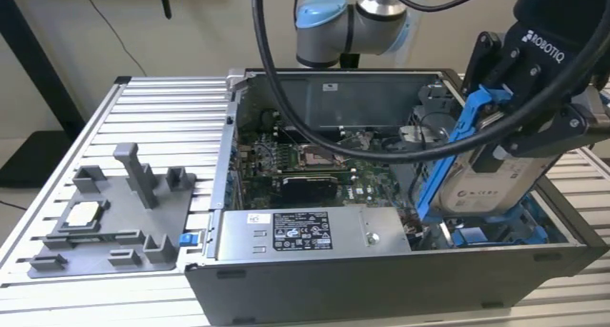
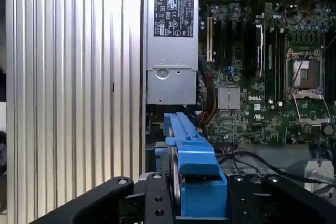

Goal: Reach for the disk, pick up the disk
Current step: 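Pick up the disk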

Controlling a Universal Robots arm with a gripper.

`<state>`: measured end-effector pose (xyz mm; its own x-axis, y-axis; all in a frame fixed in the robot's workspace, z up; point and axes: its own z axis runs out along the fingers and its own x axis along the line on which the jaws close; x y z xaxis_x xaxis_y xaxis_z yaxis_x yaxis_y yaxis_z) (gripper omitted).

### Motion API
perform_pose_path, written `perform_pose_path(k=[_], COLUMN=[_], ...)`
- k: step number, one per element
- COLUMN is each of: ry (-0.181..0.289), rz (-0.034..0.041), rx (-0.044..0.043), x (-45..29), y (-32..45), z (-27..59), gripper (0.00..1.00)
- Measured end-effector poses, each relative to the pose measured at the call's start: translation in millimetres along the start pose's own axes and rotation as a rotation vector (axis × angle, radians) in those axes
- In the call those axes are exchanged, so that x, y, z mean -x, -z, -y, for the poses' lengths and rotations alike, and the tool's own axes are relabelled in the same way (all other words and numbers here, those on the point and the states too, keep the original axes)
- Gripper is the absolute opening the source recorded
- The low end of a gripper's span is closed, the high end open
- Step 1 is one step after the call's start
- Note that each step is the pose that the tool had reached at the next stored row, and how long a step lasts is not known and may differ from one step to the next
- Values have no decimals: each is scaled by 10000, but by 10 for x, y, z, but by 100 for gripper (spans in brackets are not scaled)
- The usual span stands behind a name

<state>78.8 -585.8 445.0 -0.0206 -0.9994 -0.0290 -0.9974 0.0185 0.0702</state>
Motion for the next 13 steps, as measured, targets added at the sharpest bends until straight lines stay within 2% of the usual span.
perform_pose_path(k=[6,13], ry=[1,5], rz=[9,14], rx=[-12,-139], x=[-45,-46], y=[-50,-108], z=[124,213], gripper=[0,0])
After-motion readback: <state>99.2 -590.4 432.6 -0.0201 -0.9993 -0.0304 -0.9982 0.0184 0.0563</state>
